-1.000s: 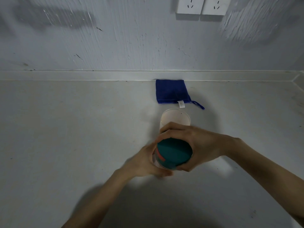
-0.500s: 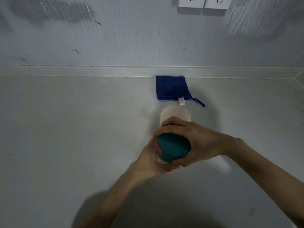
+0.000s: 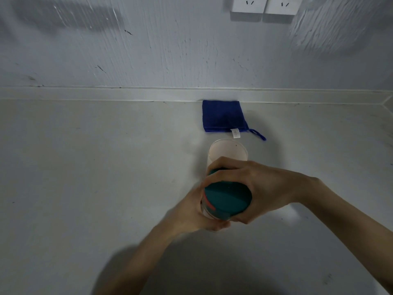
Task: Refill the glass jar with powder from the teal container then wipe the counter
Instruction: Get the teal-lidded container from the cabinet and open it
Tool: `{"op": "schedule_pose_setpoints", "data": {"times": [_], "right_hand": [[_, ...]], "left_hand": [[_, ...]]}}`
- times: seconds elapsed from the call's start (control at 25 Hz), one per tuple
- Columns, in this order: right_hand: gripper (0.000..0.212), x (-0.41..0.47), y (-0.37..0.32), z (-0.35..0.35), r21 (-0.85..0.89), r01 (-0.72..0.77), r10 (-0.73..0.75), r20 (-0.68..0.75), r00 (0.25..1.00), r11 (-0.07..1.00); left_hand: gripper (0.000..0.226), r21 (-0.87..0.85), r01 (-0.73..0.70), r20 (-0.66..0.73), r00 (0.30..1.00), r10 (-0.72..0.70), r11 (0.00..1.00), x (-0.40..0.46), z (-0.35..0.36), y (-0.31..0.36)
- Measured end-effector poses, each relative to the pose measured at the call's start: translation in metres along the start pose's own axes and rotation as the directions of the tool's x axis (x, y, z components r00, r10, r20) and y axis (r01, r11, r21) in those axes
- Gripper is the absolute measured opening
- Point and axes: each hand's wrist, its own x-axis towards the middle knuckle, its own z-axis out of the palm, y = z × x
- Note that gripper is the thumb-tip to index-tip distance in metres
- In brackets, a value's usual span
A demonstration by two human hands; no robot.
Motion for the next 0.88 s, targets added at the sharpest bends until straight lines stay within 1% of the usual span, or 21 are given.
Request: {"op": "schedule_pose_setpoints", "data": {"times": [0.08, 0.2, 0.4, 0.48, 0.56, 0.64, 0.76, 0.88], "right_hand": [[0.067, -0.001, -0.001, -0.001, 0.000, 0.003, -0.003, 0.002, 1.000, 1.000], [0.067, -0.002, -0.001, 0.000, -0.011, 0.029, -0.029, 0.004, 1.000, 1.000], [0.069, -0.003, -0.002, 0.001, 0.015, -0.026, 0.026, 0.007, 1.000, 1.000], [0.070, -0.009, -0.004, 0.008, -0.041, -0.063, 0.060, -0.073, 0.996, 0.997], [0.075, -0.014, -0.008, 0.022, -0.083, -0.130, 0.112, -0.193, 0.975, 0.988], [0.081, -0.015, -0.013, 0.036, -0.089, -0.207, 0.168, -0.322, 0.932, 0.974], [0.091, -0.010, -0.019, 0.051, 0.034, -0.318, 0.296, -0.472, 0.830, 0.947], [0.088, -0.008, -0.024, 0.061, 0.115, -0.361, 0.353, -0.605, 0.713, 0.925]], "left_hand": [[0.068, -0.009, 0.005, 0.006, 1.000, -0.005, 1.000, 0.000, -0.001, -0.002], [0.076, -0.026, 0.007, 0.006, 1.000, -0.007, 1.000, 0.000, 0.000, -0.005], [0.078, -0.004, 0.023, -0.005, 1.000, -0.023, 1.000, 0.001, 0.002, -0.007], [0.079, 0.015, 0.048, -0.031, 0.998, -0.048, 0.999, -0.001, 0.004, -0.014], [0.076, -0.005, 0.109, -0.088, 0.990, -0.109, 0.994, -0.004, 0.007, -0.017], [0.075, -0.008, 0.128, -0.110, 0.986, -0.128, 0.992, -0.005, 0.009, -0.024], [0.073, -0.031, 0.162, -0.124, 0.979, -0.164, 0.986, -0.003, 0.010, -0.027], [0.073, -0.006, 0.165, -0.144, 0.976, -0.165, 0.986, -0.001, 0.011, -0.029]]}}
